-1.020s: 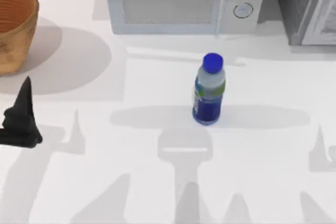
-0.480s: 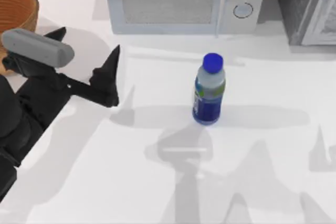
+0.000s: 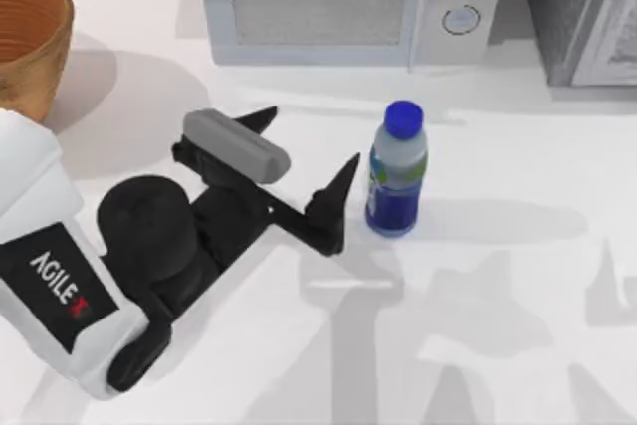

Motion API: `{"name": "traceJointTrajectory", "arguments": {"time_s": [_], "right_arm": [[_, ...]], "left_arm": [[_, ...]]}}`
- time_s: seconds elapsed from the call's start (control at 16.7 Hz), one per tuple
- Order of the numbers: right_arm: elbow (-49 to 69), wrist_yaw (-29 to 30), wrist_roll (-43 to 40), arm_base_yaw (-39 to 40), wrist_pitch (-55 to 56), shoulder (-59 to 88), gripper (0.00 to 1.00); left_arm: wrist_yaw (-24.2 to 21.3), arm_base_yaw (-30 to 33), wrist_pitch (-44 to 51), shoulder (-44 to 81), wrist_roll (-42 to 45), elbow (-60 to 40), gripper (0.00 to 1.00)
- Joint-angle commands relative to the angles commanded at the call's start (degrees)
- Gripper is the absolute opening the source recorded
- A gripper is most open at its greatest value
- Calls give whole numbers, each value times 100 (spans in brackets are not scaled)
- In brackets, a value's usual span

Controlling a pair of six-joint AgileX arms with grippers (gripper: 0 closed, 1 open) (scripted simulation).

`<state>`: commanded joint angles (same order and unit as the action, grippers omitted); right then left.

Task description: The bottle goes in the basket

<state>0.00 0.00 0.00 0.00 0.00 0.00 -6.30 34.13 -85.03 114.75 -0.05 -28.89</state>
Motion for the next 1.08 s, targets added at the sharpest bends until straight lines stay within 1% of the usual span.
{"name": "traceJointTrajectory", "arguments": {"time_s": [0.24,0.48,0.84,1.08], "right_arm": [[0,0,0,0,0,0,100],[0,0,0,0,0,0,100],[0,0,0,0,0,0,100],[0,0,0,0,0,0,100]], "left_arm": [[-88,391,-930,1264,-2,-319,100],[-138,590,-1402,1849,9,-489,100],[-137,574,-1392,1856,9,-492,100],[-103,640,-952,1982,8,-1077,100]]}}
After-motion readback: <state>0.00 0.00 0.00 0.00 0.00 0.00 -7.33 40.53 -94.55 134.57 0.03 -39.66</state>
